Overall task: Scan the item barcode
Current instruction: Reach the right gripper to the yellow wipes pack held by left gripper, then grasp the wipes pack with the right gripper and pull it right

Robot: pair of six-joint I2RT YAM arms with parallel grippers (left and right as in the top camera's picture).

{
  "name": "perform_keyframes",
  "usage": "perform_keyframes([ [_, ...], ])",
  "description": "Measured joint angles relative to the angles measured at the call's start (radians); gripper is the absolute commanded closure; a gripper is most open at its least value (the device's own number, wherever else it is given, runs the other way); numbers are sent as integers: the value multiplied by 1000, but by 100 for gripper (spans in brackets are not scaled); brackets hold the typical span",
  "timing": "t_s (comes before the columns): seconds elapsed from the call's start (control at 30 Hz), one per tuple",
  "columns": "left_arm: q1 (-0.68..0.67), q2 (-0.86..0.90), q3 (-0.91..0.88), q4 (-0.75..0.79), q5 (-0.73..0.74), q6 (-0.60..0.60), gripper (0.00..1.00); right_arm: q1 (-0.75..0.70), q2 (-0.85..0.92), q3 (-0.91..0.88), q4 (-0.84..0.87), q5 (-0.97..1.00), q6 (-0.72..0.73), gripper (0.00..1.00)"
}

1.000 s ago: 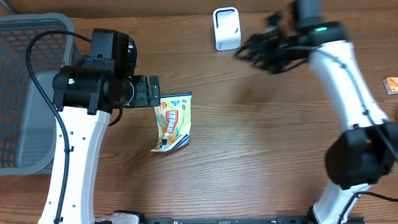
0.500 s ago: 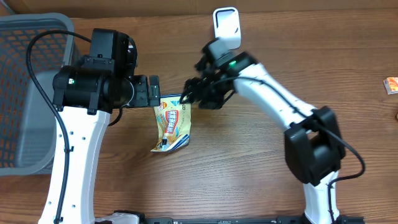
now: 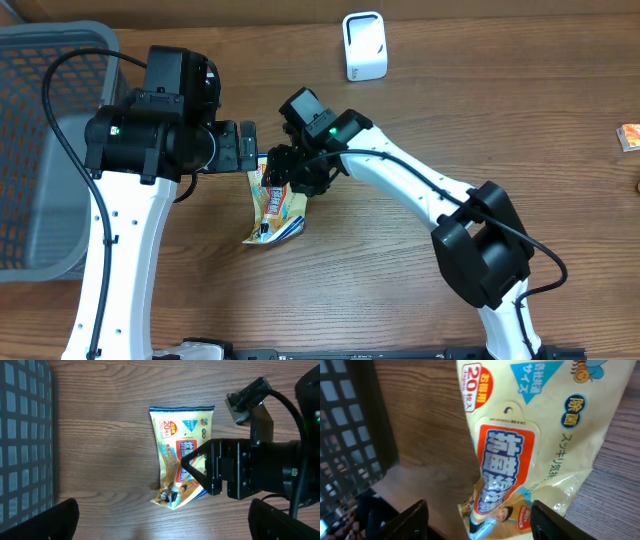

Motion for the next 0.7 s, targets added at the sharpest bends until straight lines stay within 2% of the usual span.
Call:
perform_keyframes([
  [0.37,0,0,0,0,0,0,0,80,101,0,21,52,66,35],
  [0.5,0,0,0,0,0,0,0,77,138,0,0,55,75,47],
  [0.7,0,0,0,0,0,0,0,11,137,3,-94,99,73,54],
])
